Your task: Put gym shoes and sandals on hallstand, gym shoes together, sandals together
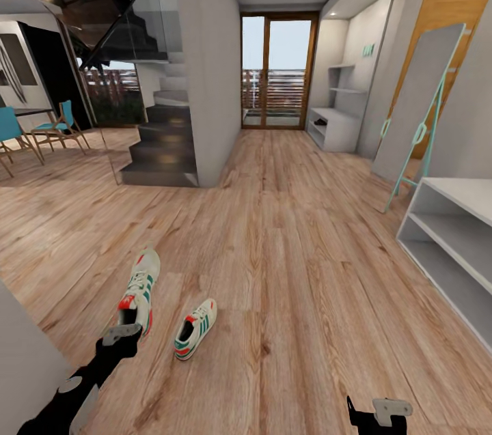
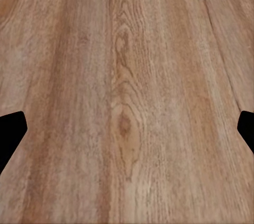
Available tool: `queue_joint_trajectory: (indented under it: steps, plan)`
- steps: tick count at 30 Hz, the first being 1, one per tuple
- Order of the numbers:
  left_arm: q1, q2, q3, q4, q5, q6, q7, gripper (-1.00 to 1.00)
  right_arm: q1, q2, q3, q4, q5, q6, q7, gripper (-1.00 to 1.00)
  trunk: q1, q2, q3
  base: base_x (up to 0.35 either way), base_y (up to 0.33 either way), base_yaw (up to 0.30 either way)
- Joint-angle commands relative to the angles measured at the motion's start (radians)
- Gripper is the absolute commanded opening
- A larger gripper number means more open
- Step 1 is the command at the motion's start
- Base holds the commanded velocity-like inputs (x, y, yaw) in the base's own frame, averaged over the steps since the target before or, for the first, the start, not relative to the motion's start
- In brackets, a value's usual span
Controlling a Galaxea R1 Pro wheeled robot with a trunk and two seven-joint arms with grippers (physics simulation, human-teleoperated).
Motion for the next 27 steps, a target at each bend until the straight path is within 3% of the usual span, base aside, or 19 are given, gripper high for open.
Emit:
queue_joint_trajectory:
  steps: [1, 2, 9, 12, 20, 25, 27]
  plan:
    - [-0.019, 0.0, 0.004, -0.003, 0.006, 0.026, -0.011, -1.0, -0.001, -0.001, 0.009, 0.0, -0.01, -0.003, -0.005, 1.0, 0.0, 0.0, -0.001, 0.012, 0.001, 0.0]
    - [-0.073, -0.001, 0.003, -0.011, 0.001, 0.086, -0.012, -1.0, -0.001, -0.001, 0.009, 0.0, -0.01, -0.003, -0.004, 1.0, 0.0, 0.0, -0.001, 0.006, 0.0, 0.0]
    - [-0.227, -0.018, -0.009, -0.016, -0.046, 0.207, -0.01, -1.0, -0.001, 0.0, 0.011, 0.0, -0.009, -0.003, -0.002, 1.0, 0.0, 0.0, -0.001, 0.002, 0.0, 0.0]
    - [-0.327, -0.029, -0.031, -0.016, -0.087, 0.332, -0.009, -1.0, -0.001, 0.006, 0.012, -0.002, -0.008, -0.003, -0.001, 1.0, 0.0, 0.0, -0.001, 0.0, 0.0, 0.0]
    - [-0.463, -0.031, -0.039, -0.015, -0.104, 0.466, -0.007, -1.0, -0.001, 0.017, 0.012, -0.004, -0.007, -0.003, -0.002, 1.0, 0.0, 0.0, -0.001, 0.0, 0.0, 0.0]
    - [-0.5, -0.03, -0.04, -0.023, -0.112, 0.514, -0.008, -1.0, -0.001, 0.018, 0.011, -0.004, -0.007, -0.003, -0.002, 1.0, 0.0, 0.0, -0.001, 0.0, 0.0, 0.0]
    - [-0.506, -0.03, -0.05, -0.036, -0.141, 0.527, -0.012, -1.0, -0.001, 0.019, 0.012, -0.003, -0.007, -0.003, -0.002, 1.0, 0.0, 0.0, -0.001, 0.0, 0.0, 0.0]
